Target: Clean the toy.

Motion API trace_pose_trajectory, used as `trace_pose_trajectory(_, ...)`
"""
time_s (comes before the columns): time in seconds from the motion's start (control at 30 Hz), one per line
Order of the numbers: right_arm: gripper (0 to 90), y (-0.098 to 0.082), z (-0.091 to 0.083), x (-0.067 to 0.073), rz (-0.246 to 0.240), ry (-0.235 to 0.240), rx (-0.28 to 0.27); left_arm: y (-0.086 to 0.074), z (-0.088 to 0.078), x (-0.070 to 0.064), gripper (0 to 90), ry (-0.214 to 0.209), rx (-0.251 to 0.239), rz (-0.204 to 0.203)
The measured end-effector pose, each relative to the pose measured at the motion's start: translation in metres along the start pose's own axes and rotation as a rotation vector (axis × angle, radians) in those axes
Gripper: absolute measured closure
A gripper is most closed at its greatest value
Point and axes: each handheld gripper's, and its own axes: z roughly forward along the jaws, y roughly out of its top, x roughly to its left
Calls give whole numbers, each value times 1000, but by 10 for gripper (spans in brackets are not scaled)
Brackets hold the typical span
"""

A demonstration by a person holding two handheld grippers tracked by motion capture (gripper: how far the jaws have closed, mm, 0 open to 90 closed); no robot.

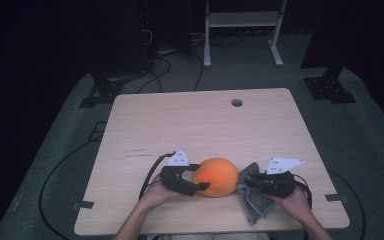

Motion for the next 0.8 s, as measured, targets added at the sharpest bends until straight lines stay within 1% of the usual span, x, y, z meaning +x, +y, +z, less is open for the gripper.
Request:
trace_pose_trajectory(0.03,787,12,-2,5,-26,19,-51,1,1,0,242,-1,0,6)
trace_pose_trajectory(0.07,787,12,-2,5,-26,19,-51,2,2,-1,242,-2,3,9)
trace_pose_trajectory(0.1,787,28,-1,12,-55,40,-91,4,3,-2,243,0,8,24)
trace_pose_trajectory(0.13,787,28,-1,12,-55,40,-91,4,3,-2,243,0,8,24)
trace_pose_trajectory(0.17,787,40,4,19,-87,64,-121,5,4,-3,243,3,15,30)
trace_pose_trajectory(0.2,787,40,4,19,-87,64,-121,5,4,-3,243,3,15,30)
trace_pose_trajectory(0.23,787,45,7,22,-104,66,-119,4,3,-3,243,3,16,26)
trace_pose_trajectory(0.27,786,47,11,24,-123,62,-101,3,2,-2,244,4,13,24)
trace_pose_trajectory(0.3,788,43,15,22,-114,69,-98,2,1,-2,244,3,8,20)
trace_pose_trajectory(0.37,788,40,15,20,-110,70,-95,0,1,-2,245,-4,-2,20)
trace_pose_trajectory(0.4,787,36,14,17,-100,66,-92,-1,2,-2,247,-6,-4,20)
trace_pose_trajectory(0.43,787,25,11,10,-62,55,-84,0,3,-2,247,-7,-9,17)
trace_pose_trajectory(0.47,787,25,11,10,-62,55,-84,0,3,-2,247,-7,-9,17)
trace_pose_trajectory(0.5,787,13,6,2,-30,29,-51,1,3,-2,247,-7,-8,16)
trace_pose_trajectory(0.57,787,5,3,-3,-8,10,-12,3,4,-4,246,1,-10,16)
trace_pose_trajectory(0.6,787,5,3,-3,-8,10,-12,3,4,-4,245,1,-10,16)
trace_pose_trajectory(0.63,786,1,2,-4,0,3,3,3,4,-5,243,4,-3,21)
trace_pose_trajectory(0.67,786,-3,-1,-6,8,11,0,5,5,-7,242,16,-6,29)
trace_pose_trajectory(0.7,787,-3,-2,-6,4,10,-6,5,5,-7,239,16,-6,29)
trace_pose_trajectory(0.73,786,-1,-3,-4,0,10,-17,6,6,-7,238,23,1,41)
trace_pose_trajectory(0.8,787,8,-7,1,-26,23,-57,7,6,-7,241,23,-4,42)
